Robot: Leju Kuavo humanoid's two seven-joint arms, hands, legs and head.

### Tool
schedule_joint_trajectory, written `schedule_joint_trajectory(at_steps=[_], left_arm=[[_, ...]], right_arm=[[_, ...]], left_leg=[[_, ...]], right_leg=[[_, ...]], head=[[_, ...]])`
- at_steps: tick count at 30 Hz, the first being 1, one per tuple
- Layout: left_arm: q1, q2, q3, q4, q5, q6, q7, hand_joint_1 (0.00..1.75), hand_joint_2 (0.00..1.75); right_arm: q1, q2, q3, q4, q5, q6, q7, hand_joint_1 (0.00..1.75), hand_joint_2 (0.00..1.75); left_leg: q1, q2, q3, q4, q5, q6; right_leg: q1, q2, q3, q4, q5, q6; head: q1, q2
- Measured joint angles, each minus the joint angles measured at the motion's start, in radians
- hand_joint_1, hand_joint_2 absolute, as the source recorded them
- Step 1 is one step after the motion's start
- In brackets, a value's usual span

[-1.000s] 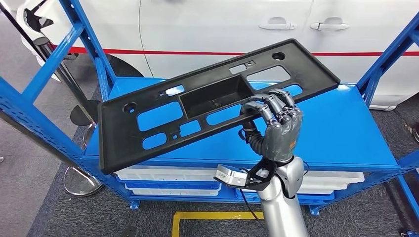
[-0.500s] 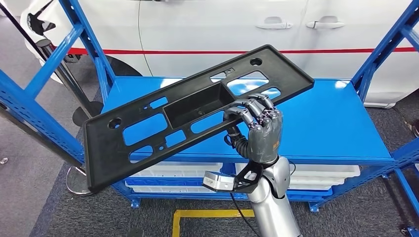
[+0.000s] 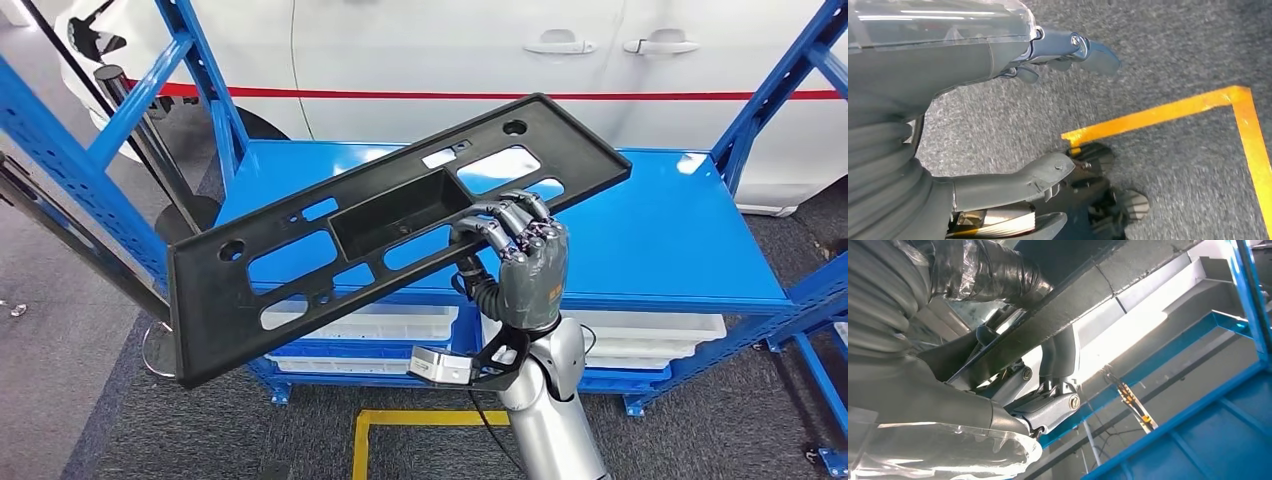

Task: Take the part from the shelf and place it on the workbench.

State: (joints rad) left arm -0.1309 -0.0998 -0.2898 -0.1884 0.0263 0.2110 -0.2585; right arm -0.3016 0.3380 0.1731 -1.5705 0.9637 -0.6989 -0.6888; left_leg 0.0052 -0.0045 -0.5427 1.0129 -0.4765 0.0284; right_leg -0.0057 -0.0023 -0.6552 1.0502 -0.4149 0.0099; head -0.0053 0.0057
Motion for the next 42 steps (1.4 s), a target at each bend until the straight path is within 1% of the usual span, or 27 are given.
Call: schedule_joint_trajectory(at_steps=[2,4,5,6,7,9,11,14,15,17,19,20,21,22,24,26,27,29,31,32,34,35,36,37,39,41,42], left_arm=[[-0.003,0.000,0.000,0.000,-0.002,-0.002,0.001,0.00,1.75],[-0.004,-0.001,0.000,0.000,-0.006,-0.005,0.005,0.00,1.75],[-0.003,-0.001,0.000,0.000,-0.009,-0.006,0.007,0.00,1.75],[-0.002,-0.001,0.000,0.000,-0.010,-0.008,0.008,0.00,1.75],[-0.002,-0.001,0.000,0.000,-0.011,-0.009,0.009,0.00,1.75],[-0.002,-0.002,0.000,0.000,-0.011,-0.011,0.009,0.00,1.75],[-0.001,-0.003,0.000,0.000,-0.011,-0.012,0.009,0.00,1.75],[-0.001,-0.006,0.000,0.000,-0.011,-0.013,0.010,0.00,1.75],[-0.001,-0.006,0.000,0.000,-0.011,-0.013,0.010,0.00,1.75],[0.000,-0.007,0.000,0.000,-0.011,-0.013,0.010,0.00,1.75],[0.000,-0.007,0.000,0.000,-0.010,-0.013,0.010,0.00,1.75],[0.000,-0.007,0.000,0.000,-0.010,-0.014,0.010,0.00,1.75],[0.000,-0.007,0.000,0.000,-0.011,-0.016,0.009,0.00,1.75],[0.000,-0.007,0.000,0.000,-0.011,-0.017,0.009,0.00,1.75],[-0.001,-0.007,0.000,0.000,-0.012,-0.019,0.010,0.00,1.75],[-0.004,-0.007,0.000,0.000,-0.014,-0.020,0.010,0.00,1.75],[-0.005,-0.007,0.000,0.000,-0.015,-0.020,0.009,0.00,1.75],[-0.005,-0.008,0.000,0.000,-0.016,-0.021,0.009,0.00,1.75],[-0.006,-0.010,0.000,0.000,-0.018,-0.021,0.010,0.00,1.75],[-0.007,-0.011,0.000,0.000,-0.020,-0.021,0.012,0.00,1.75],[-0.010,-0.012,0.000,0.000,-0.026,-0.021,0.015,0.00,1.75],[-0.010,-0.012,0.000,0.000,-0.029,-0.021,0.017,0.00,1.75],[-0.010,-0.012,0.000,0.000,-0.032,-0.021,0.019,0.00,1.75],[-0.010,-0.012,0.000,0.000,-0.034,-0.021,0.020,0.00,1.75],[-0.010,-0.012,0.000,0.000,-0.037,-0.021,0.022,0.00,1.75],[-0.011,-0.012,0.001,0.000,-0.040,-0.021,0.022,0.00,1.75],[-0.012,-0.012,0.001,0.000,-0.042,-0.021,0.022,0.00,1.75]], right_arm=[[0.000,-0.001,0.000,0.000,-0.003,0.000,0.000,1.75,1.75],[0.000,-0.001,0.000,0.000,-0.005,0.000,0.001,1.75,1.75],[0.000,-0.002,0.000,0.000,-0.006,0.000,0.001,1.75,1.75],[0.000,-0.002,0.000,0.000,-0.007,0.000,0.001,1.75,1.75],[0.000,-0.002,0.000,0.000,-0.007,0.000,0.002,1.75,1.75],[0.000,-0.002,0.000,0.000,-0.007,0.000,0.002,1.75,1.75],[0.000,-0.002,0.001,0.000,-0.007,0.000,0.001,1.75,1.75],[0.000,-0.001,0.001,0.000,-0.007,0.000,0.001,1.75,1.75],[0.000,-0.001,0.001,0.000,-0.007,0.000,0.001,1.75,1.75],[0.000,0.000,0.001,0.000,-0.007,0.000,0.001,1.75,1.75],[0.000,0.000,0.002,0.000,-0.006,0.000,0.001,1.75,1.75],[0.000,0.000,0.002,0.000,-0.006,0.000,0.001,1.75,1.75],[0.000,0.000,0.002,0.000,-0.006,0.000,0.001,1.75,1.75],[0.000,0.000,0.002,0.000,-0.005,0.000,0.001,1.75,1.75],[0.000,0.000,0.002,0.000,-0.004,0.000,0.001,1.75,1.75],[0.000,0.000,0.002,0.000,0.000,0.000,0.002,1.75,1.75],[0.000,0.000,0.002,0.000,0.001,0.000,0.002,1.75,1.75],[0.000,0.000,0.002,0.000,0.000,0.000,0.002,1.75,1.75],[0.000,0.000,0.001,0.000,-0.005,0.000,0.002,1.75,1.75],[0.000,-0.001,0.001,0.000,-0.007,0.000,0.002,1.75,1.75],[0.001,-0.002,0.001,0.000,-0.011,0.000,0.002,1.75,1.75],[0.002,-0.002,0.000,0.000,-0.012,0.000,0.001,1.75,1.75],[0.003,-0.002,-0.001,0.000,-0.012,0.000,0.001,1.75,1.75],[0.004,-0.003,-0.002,0.000,-0.012,0.000,0.001,1.75,1.75],[0.006,-0.003,-0.004,-0.002,-0.012,0.000,0.001,1.75,1.75],[0.006,-0.002,-0.005,-0.007,-0.011,0.000,0.001,1.75,1.75],[0.007,-0.002,-0.006,-0.009,-0.011,0.000,0.001,1.75,1.75]], left_leg=[[0.002,0.004,-0.014,-0.005,0.019,0.015],[0.000,0.005,-0.036,-0.004,0.035,0.021],[-0.002,0.006,-0.048,-0.002,0.042,0.021],[-0.002,0.006,-0.060,0.001,0.049,0.020],[-0.002,0.006,-0.072,0.004,0.055,0.019],[-0.003,0.006,-0.093,0.012,0.066,0.013],[-0.004,0.005,-0.103,0.016,0.077,0.002],[-0.002,0.004,-0.109,0.015,0.094,-0.017],[0.000,0.004,-0.114,0.022,0.085,-0.023],[0.003,0.002,-0.138,0.083,0.019,-0.031],[0.005,0.002,-0.171,0.203,-0.073,-0.038],[0.006,0.002,-0.179,0.255,-0.097,-0.040],[0.006,0.002,-0.174,0.282,-0.099,-0.042],[0.006,0.002,-0.152,0.274,-0.082,-0.042],[0.006,0.002,-0.061,0.169,-0.042,-0.037],[0.002,0.001,0.033,0.039,-0.042,-0.029],[-0.001,0.000,0.054,0.004,-0.049,-0.024],[-0.003,-0.001,0.052,-0.011,-0.042,-0.012],[-0.001,0.004,0.041,-0.017,-0.022,0.003],[0.000,0.007,0.032,-0.019,-0.010,0.011],[-0.002,0.010,0.004,-0.018,0.012,0.020],[-0.004,0.011,-0.011,-0.017,0.023,0.021],[-0.005,0.012,-0.027,-0.015,0.034,0.021],[-0.005,0.013,-0.043,-0.013,0.044,0.019],[-0.006,0.013,-0.071,-0.005,0.060,0.015],[-0.007,0.012,-0.092,0.005,0.073,0.007],[-0.008,0.012,-0.097,0.008,0.079,0.002]], right_leg=[[-0.002,0.002,-0.028,0.073,-0.072,0.007],[-0.003,0.002,-0.062,0.191,-0.154,0.013],[-0.005,0.002,-0.068,0.233,-0.173,0.015],[-0.006,0.002,-0.058,0.242,-0.172,0.016],[-0.007,0.002,-0.029,0.216,-0.154,0.016],[-0.007,0.002,0.064,0.091,-0.118,0.011],[-0.002,0.002,0.121,0.001,-0.103,0.003],[0.003,0.002,0.118,-0.019,-0.088,-0.014],[0.002,0.000,0.113,-0.024,-0.080,-0.022],[-0.001,-0.004,0.098,-0.031,-0.058,-0.037],[0.001,-0.005,0.072,-0.030,-0.038,-0.043],[0.001,-0.005,0.057,-0.029,-0.027,-0.043],[0.002,-0.006,0.042,-0.027,-0.017,-0.043],[0.002,-0.006,0.026,-0.025,-0.007,-0.041],[0.002,-0.005,0.000,-0.021,0.012,-0.036],[0.004,-0.004,-0.014,-0.019,0.030,-0.027],[0.004,-0.005,-0.017,-0.019,0.037,-0.021],[0.003,-0.005,-0.019,-0.022,0.053,-0.008],[0.001,-0.001,-0.030,-0.002,0.027,0.001],[0.001,0.000,-0.042,0.029,-0.010,0.005],[-0.001,0.002,-0.074,0.145,-0.109,0.009],[-0.002,0.002,-0.085,0.204,-0.139,0.011],[-0.002,0.002,-0.087,0.244,-0.146,0.013],[-0.002,0.001,-0.072,0.252,-0.131,0.013],[-0.002,0.001,0.007,0.168,-0.083,0.009],[0.002,0.002,0.099,0.039,-0.084,0.000],[0.005,0.002,0.123,-0.002,-0.093,-0.004]], head=[[0.000,0.000],[0.000,0.000],[0.000,0.000],[0.000,0.000],[0.000,0.000],[0.000,0.000],[0.000,0.000],[0.000,0.000],[0.000,0.000],[0.000,0.000],[0.000,0.000],[-0.001,0.000],[0.000,0.000],[-0.001,0.000],[-0.001,0.000],[-0.001,0.000],[-0.001,0.000],[-0.001,0.000],[0.000,0.000],[0.000,0.000],[0.000,0.000],[0.000,0.000],[0.000,0.000],[0.000,0.000],[0.000,0.000],[-0.001,0.000],[0.000,0.000]])
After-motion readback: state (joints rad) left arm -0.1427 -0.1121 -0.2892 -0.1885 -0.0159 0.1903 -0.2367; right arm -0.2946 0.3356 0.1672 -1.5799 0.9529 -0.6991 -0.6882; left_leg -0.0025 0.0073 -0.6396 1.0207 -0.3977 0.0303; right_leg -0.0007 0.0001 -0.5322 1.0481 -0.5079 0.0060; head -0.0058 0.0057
